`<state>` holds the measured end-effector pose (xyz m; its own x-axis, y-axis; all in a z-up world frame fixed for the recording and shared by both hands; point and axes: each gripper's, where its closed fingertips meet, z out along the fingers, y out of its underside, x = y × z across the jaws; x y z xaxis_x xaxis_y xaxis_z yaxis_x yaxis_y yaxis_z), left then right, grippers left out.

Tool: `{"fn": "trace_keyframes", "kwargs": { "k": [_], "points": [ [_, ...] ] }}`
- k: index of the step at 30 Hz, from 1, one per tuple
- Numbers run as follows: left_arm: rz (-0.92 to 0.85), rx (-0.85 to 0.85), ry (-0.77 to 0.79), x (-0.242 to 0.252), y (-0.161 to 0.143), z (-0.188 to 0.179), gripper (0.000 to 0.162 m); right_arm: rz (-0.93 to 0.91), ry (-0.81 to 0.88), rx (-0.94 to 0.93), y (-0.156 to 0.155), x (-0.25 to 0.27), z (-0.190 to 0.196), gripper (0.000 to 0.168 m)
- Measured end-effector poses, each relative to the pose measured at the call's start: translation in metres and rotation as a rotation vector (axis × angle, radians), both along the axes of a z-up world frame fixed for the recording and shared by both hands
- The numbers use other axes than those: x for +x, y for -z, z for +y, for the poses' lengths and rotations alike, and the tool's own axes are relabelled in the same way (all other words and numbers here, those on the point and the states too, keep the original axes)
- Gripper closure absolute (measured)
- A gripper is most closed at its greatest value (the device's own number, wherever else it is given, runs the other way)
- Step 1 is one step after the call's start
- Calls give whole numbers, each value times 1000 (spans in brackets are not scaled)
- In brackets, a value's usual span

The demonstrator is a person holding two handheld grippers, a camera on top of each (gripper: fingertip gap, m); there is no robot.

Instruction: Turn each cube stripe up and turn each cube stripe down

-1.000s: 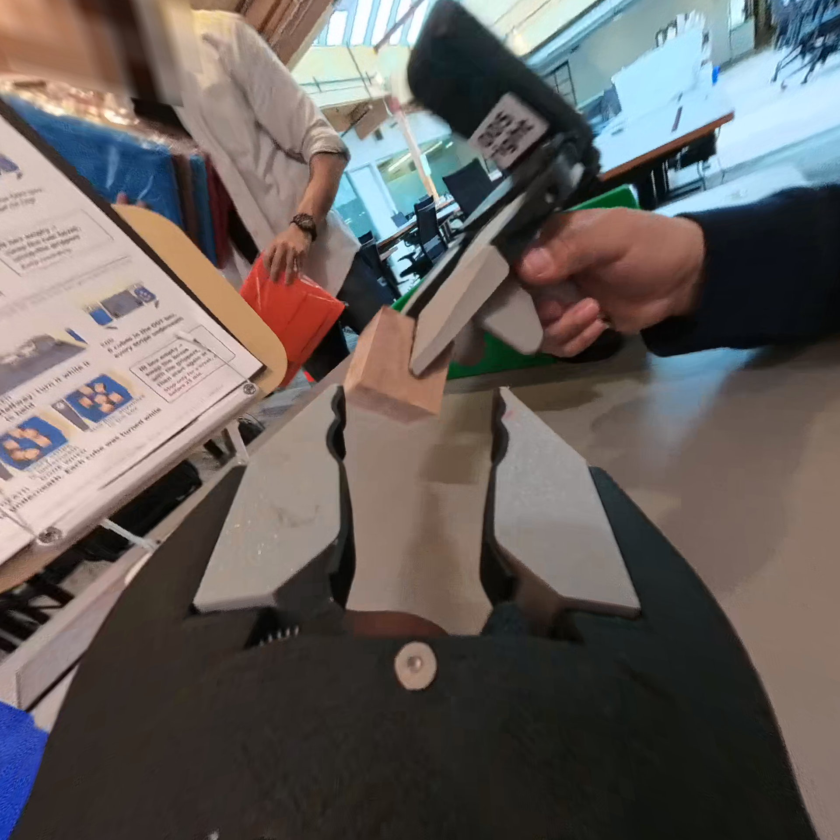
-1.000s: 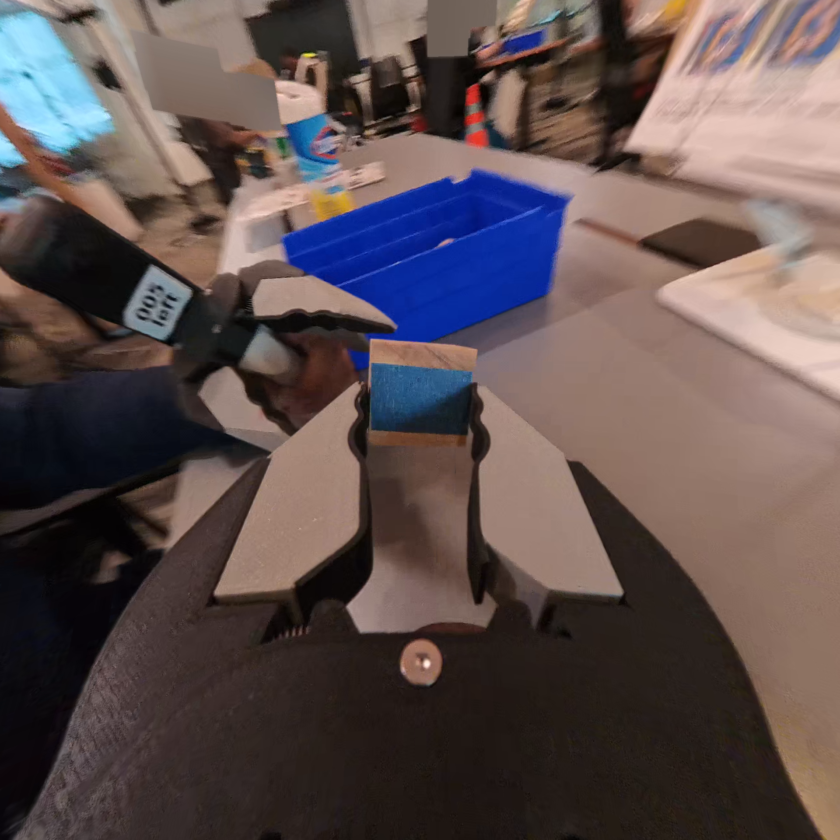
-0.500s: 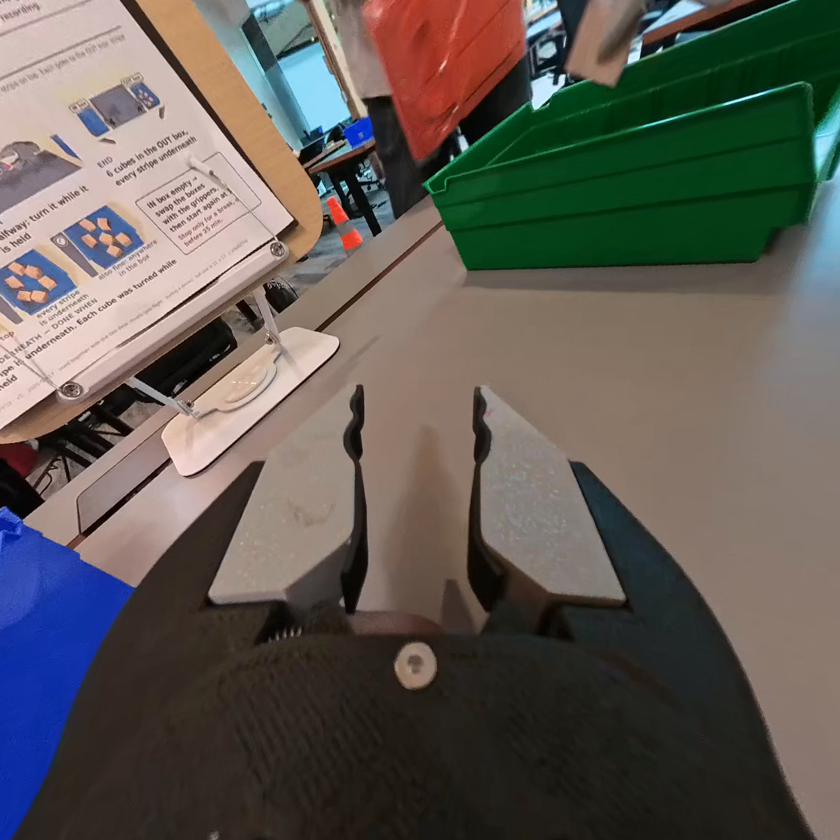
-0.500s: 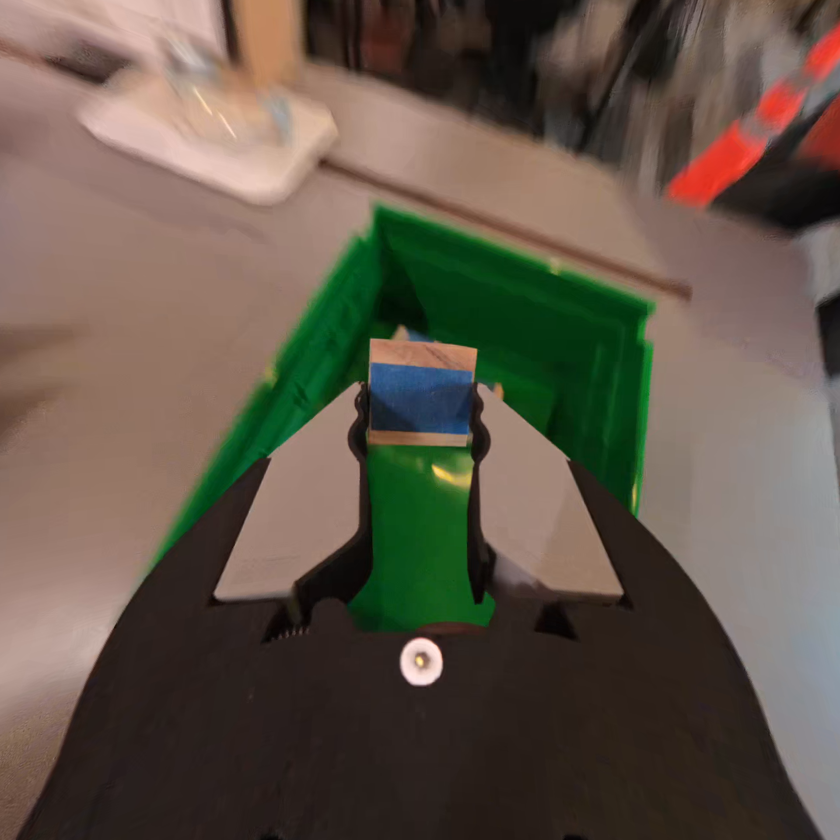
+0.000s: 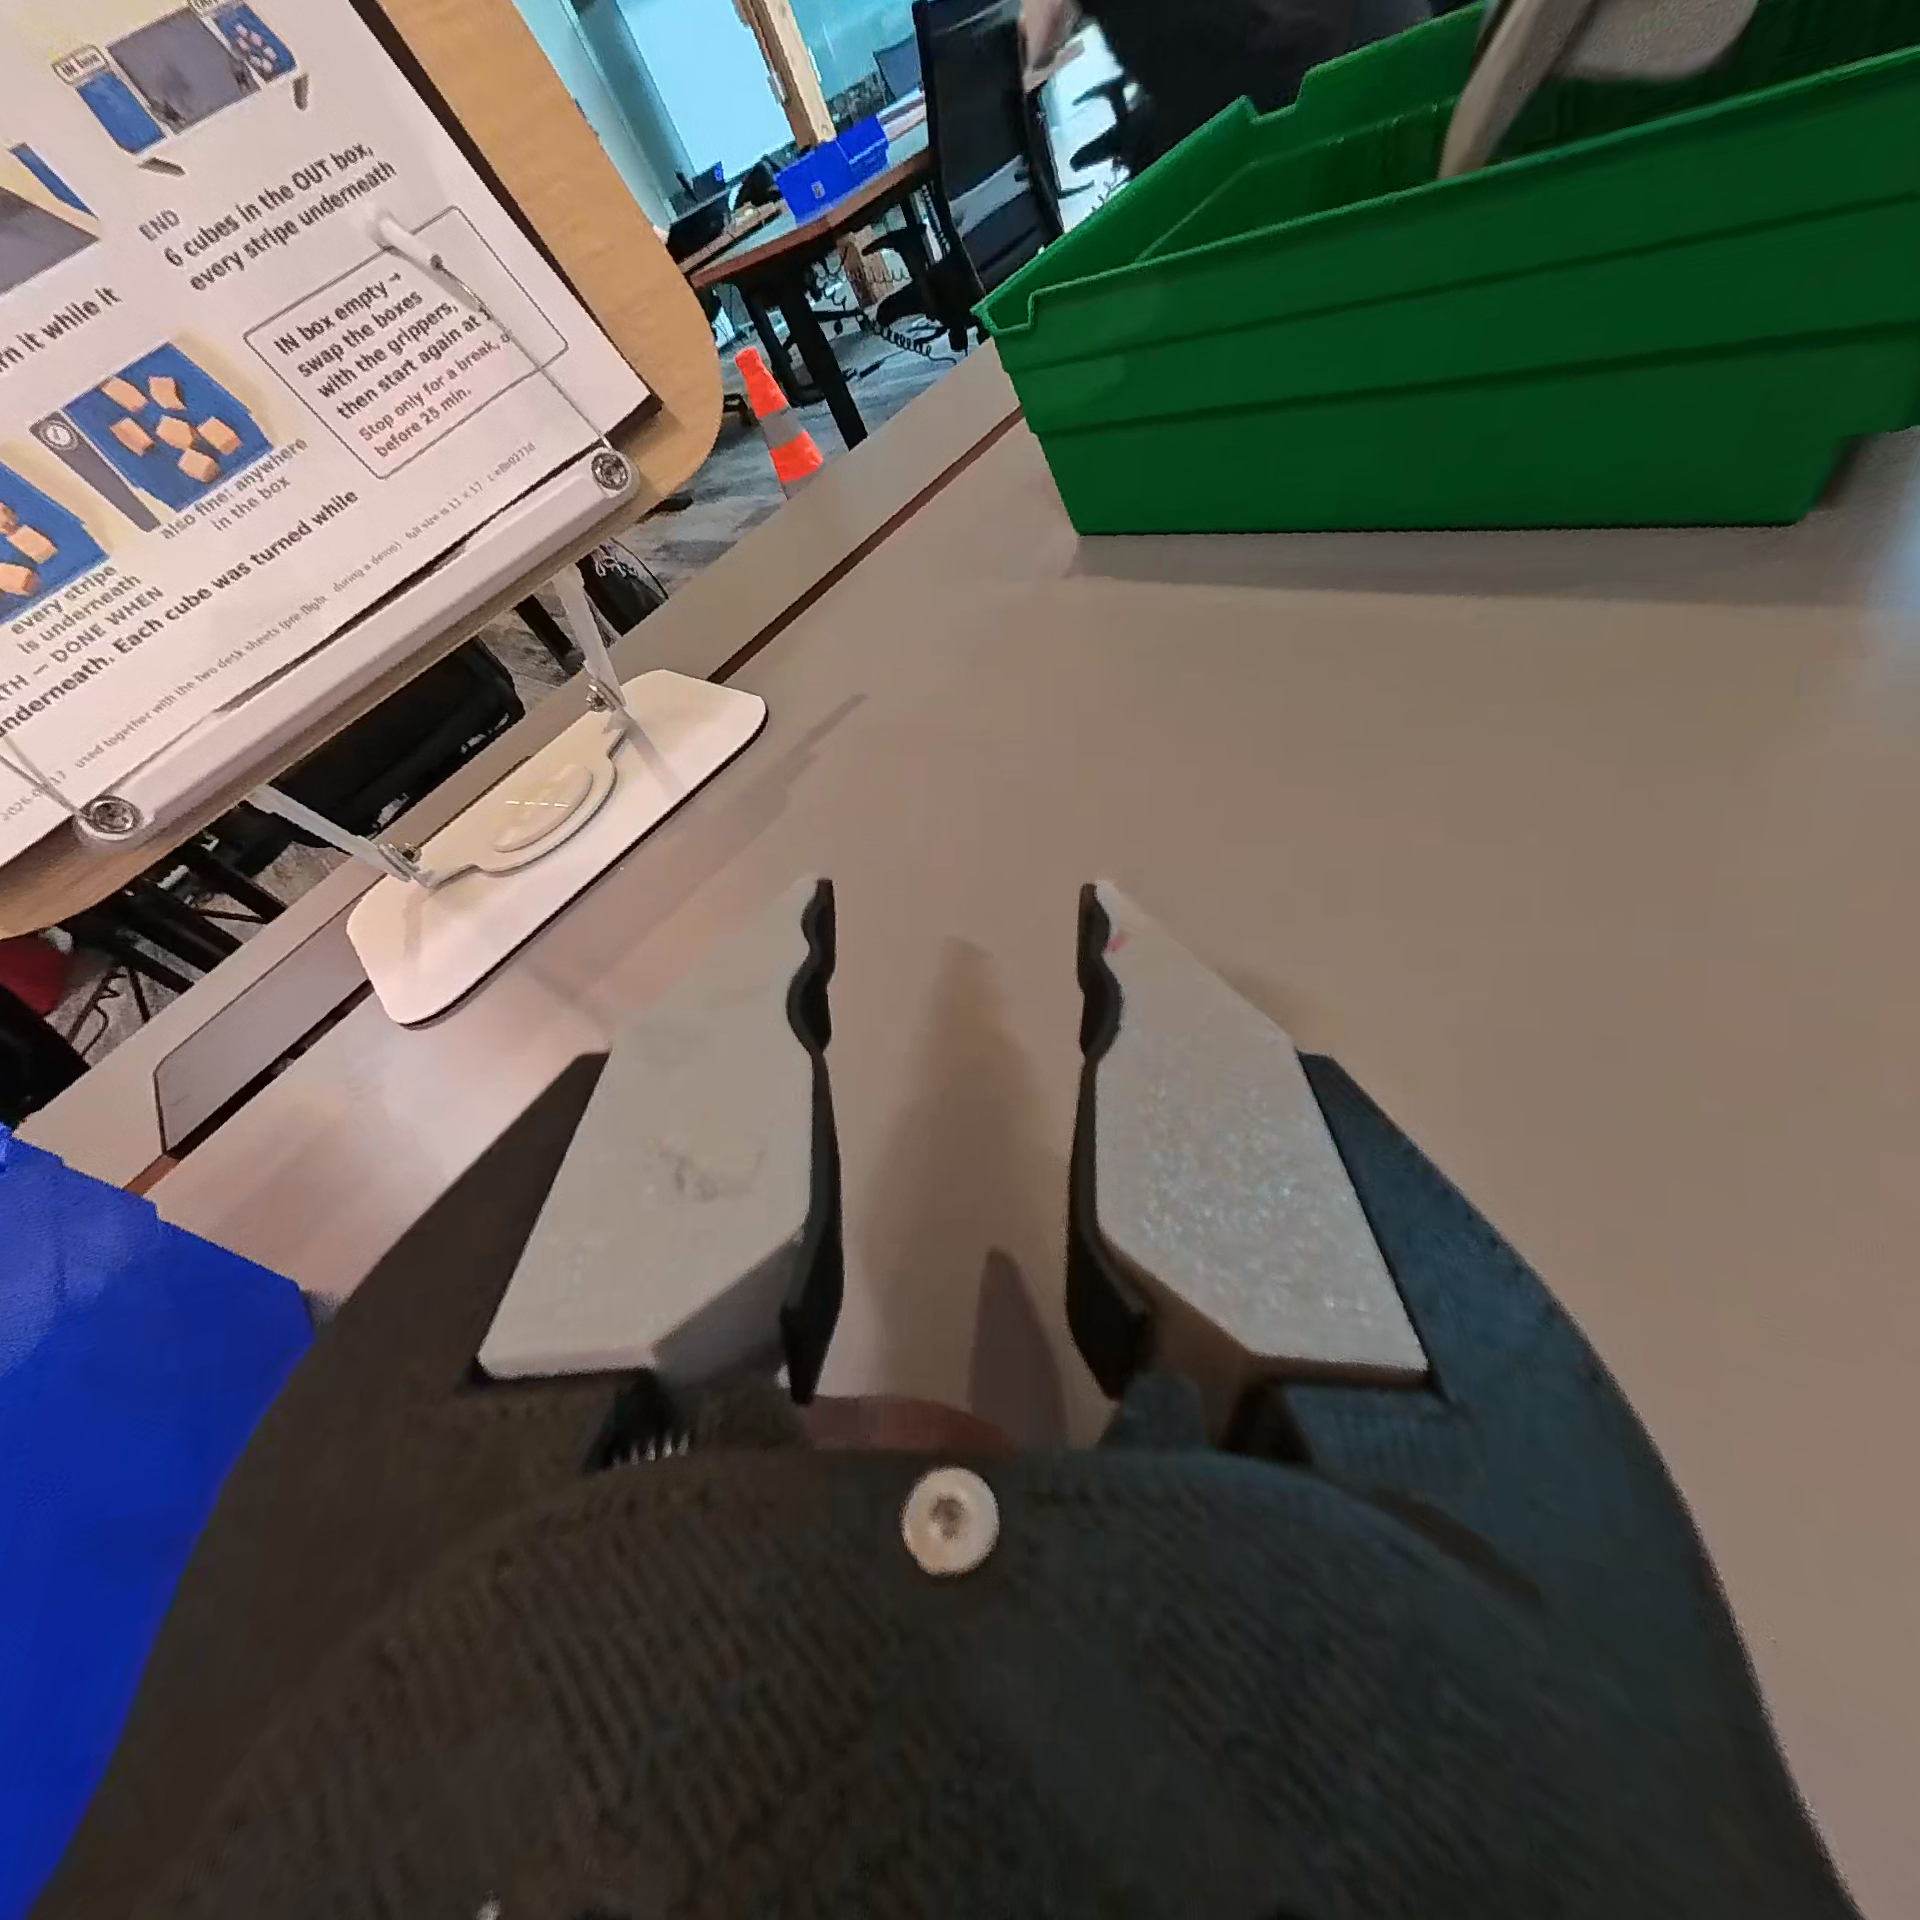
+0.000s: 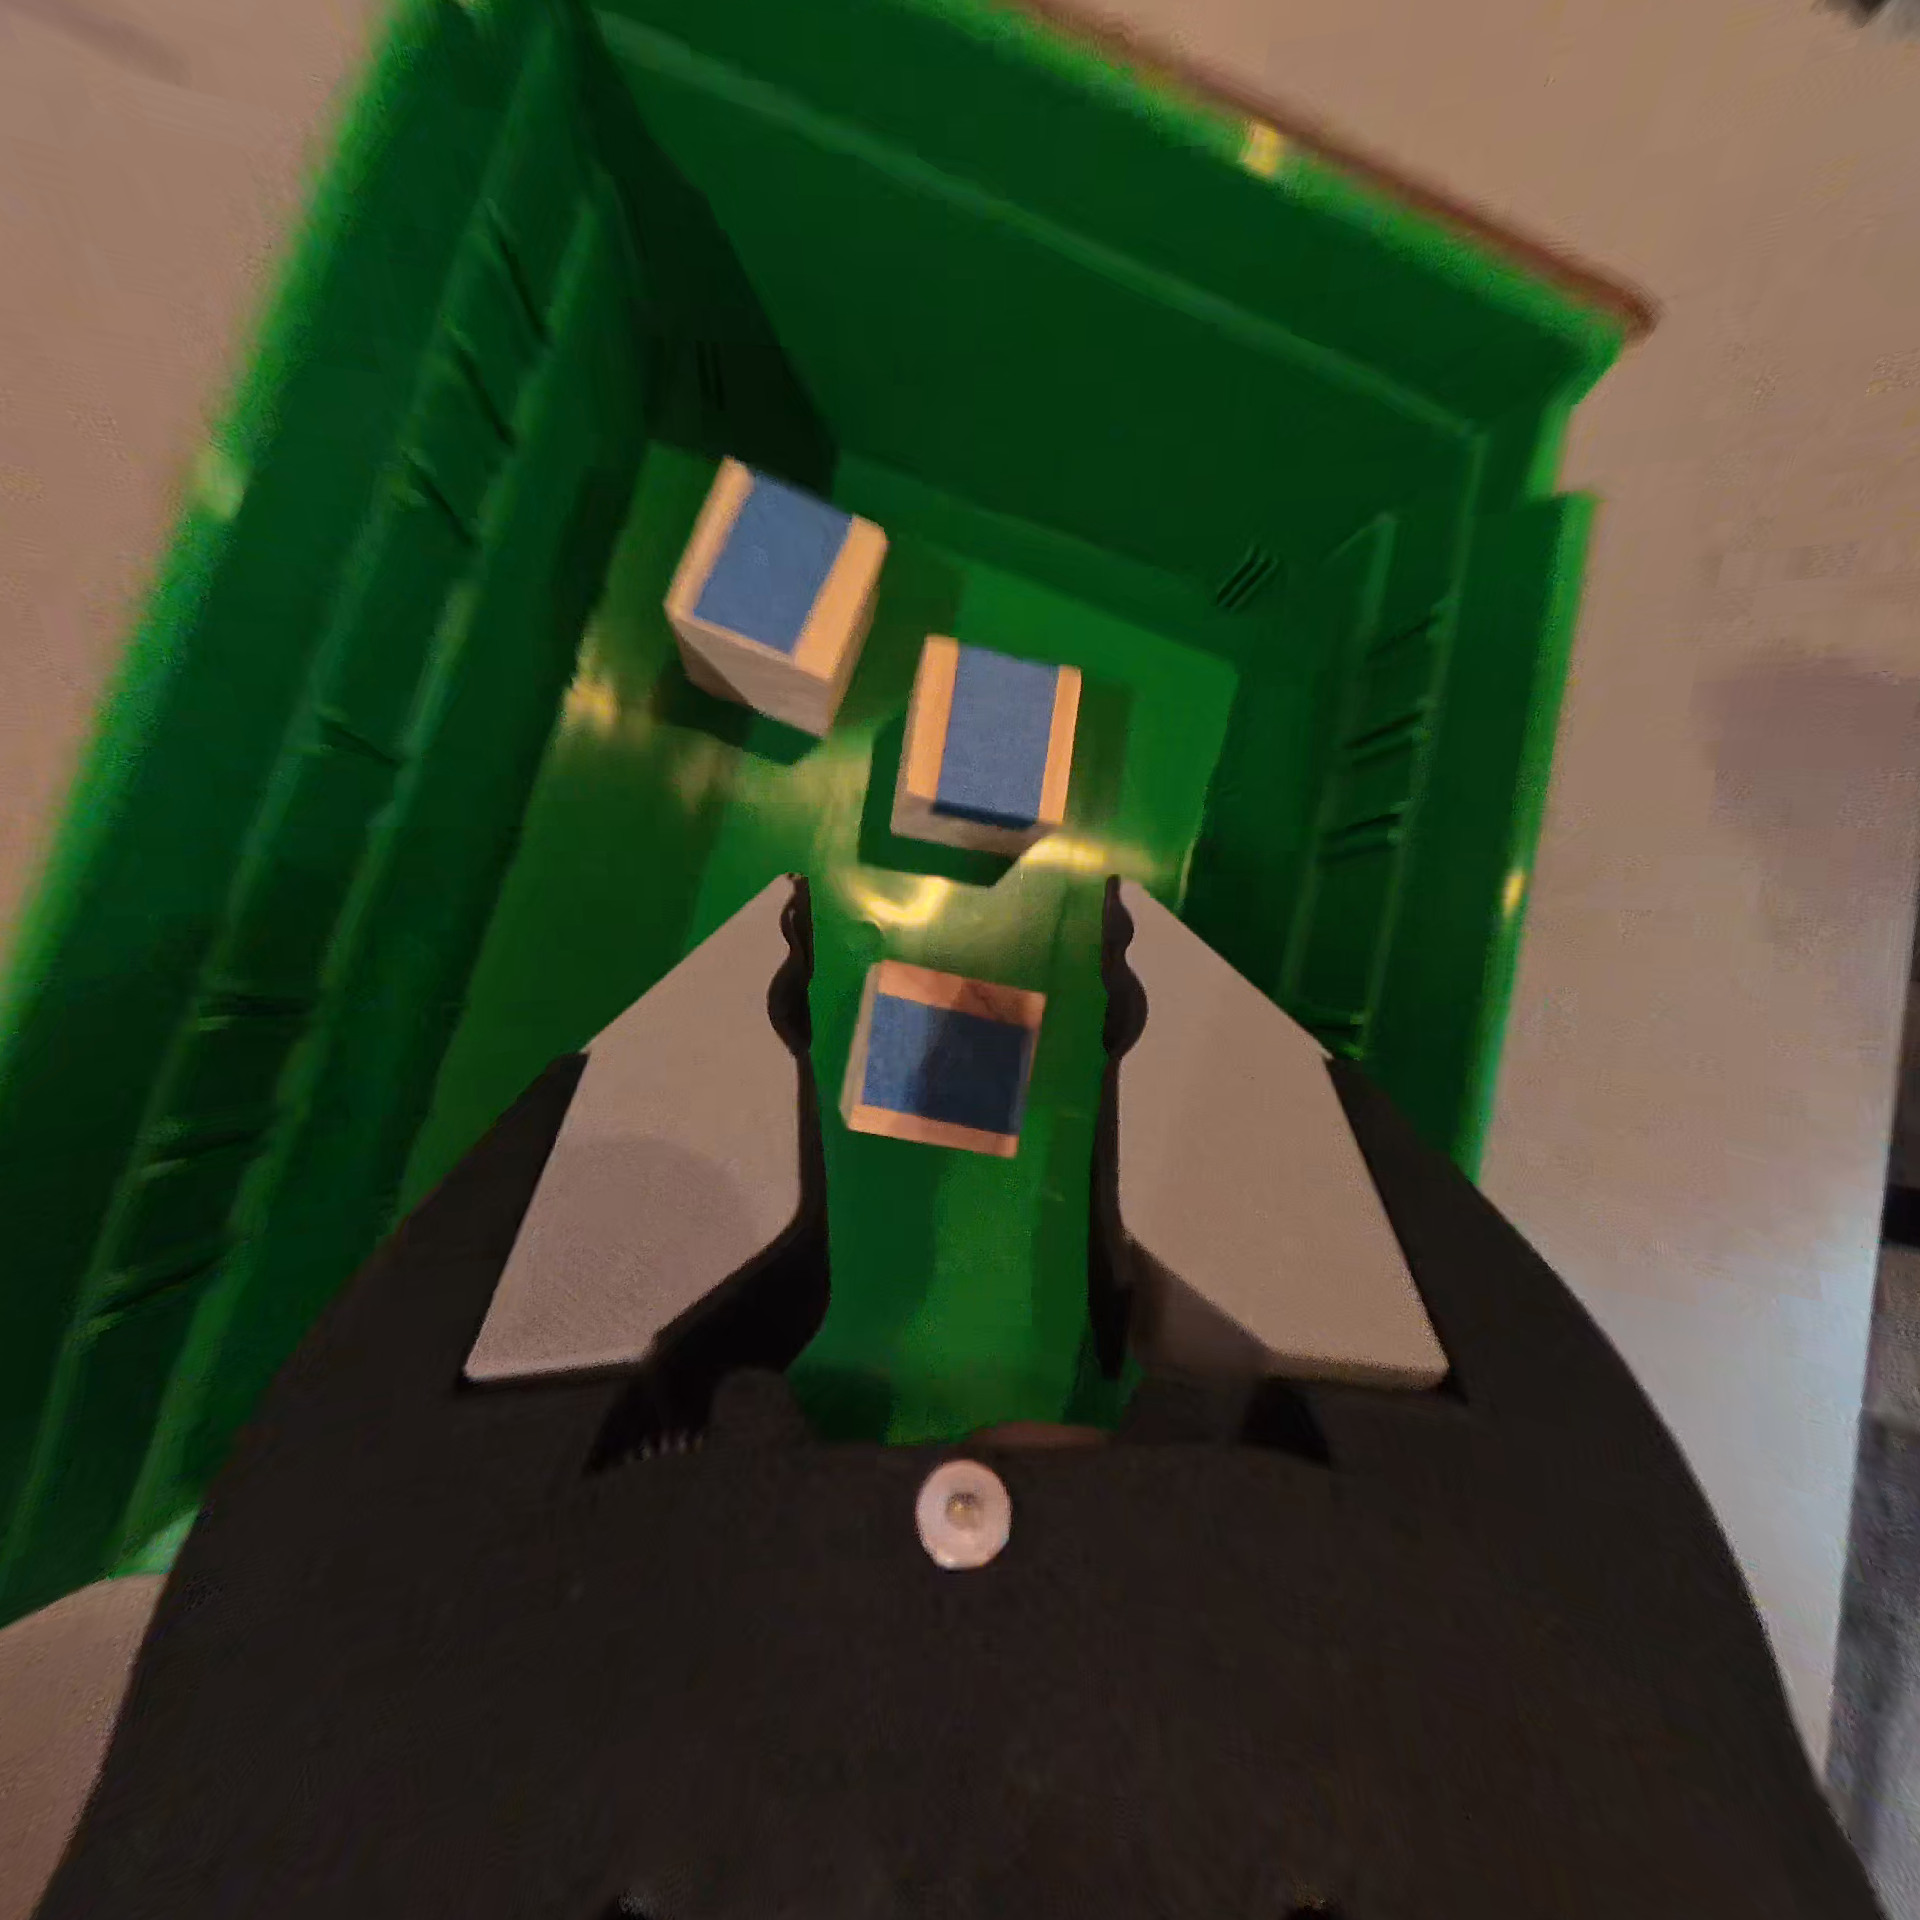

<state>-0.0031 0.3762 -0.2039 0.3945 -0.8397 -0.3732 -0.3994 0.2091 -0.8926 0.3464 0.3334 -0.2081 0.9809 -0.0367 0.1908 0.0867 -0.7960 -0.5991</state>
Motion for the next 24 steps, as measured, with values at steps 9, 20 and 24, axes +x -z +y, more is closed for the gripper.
{"fn": "trace_keyframes", "kwargs": {
  "k": [9, 20, 24],
  "points": [
    [10, -20, 10, 4, 4, -4, 116, 275, -370, 391, -105, -158, 1, 109],
    [-4, -21, -3, 4, 2, -4, 115, 363, -549, 376, -28, -284, 51, 109],
    [3, -28, -8, 3, 4, -3, 115, 334, -510, 341, 5, -278, 64, 110]
  ]
}}
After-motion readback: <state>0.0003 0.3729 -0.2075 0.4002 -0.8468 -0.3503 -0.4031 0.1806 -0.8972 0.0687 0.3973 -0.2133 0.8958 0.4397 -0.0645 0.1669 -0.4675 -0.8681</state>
